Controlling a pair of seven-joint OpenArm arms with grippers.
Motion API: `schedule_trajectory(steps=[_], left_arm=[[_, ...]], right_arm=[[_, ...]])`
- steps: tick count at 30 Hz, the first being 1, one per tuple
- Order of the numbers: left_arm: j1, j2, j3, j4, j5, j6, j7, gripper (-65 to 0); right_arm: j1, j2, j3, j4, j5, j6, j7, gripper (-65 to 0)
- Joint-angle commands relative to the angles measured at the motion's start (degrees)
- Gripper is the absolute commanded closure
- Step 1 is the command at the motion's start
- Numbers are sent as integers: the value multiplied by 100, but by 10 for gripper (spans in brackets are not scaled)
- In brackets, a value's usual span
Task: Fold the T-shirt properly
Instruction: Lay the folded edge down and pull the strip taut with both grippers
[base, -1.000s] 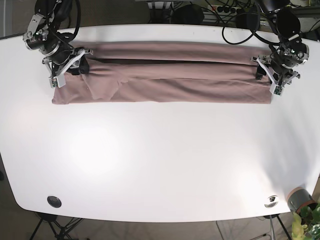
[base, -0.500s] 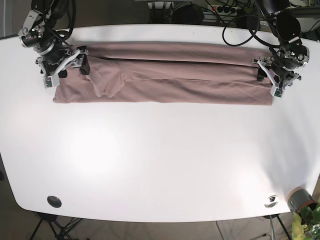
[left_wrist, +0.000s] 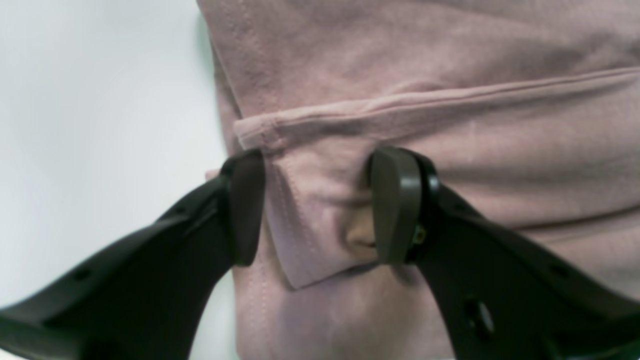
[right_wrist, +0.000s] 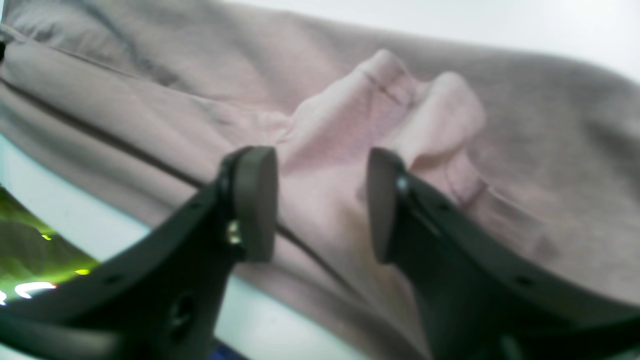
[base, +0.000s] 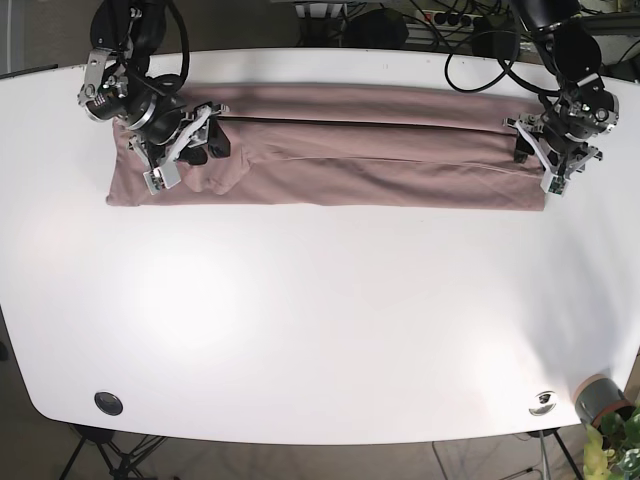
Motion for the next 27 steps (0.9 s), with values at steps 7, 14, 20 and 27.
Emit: schedule_trajectory(steps=[7,14,20,27], left_arm=[[9,-68,-21,13,193,56,146,-307],[9,-68,-21,4,193,56,146,-307],[9,-68,128,4,193,56,146,-307],[9,-68,181,4,193,56,146,-307]], right_arm=[[42,218,93,-487,-807,11,559,-208],[60,235,664,-504,-1097,73,559,-208],[51,341,655,-601,-1071,73,559,-208],[104,332,655,-1208,-1079,73,884,-208]])
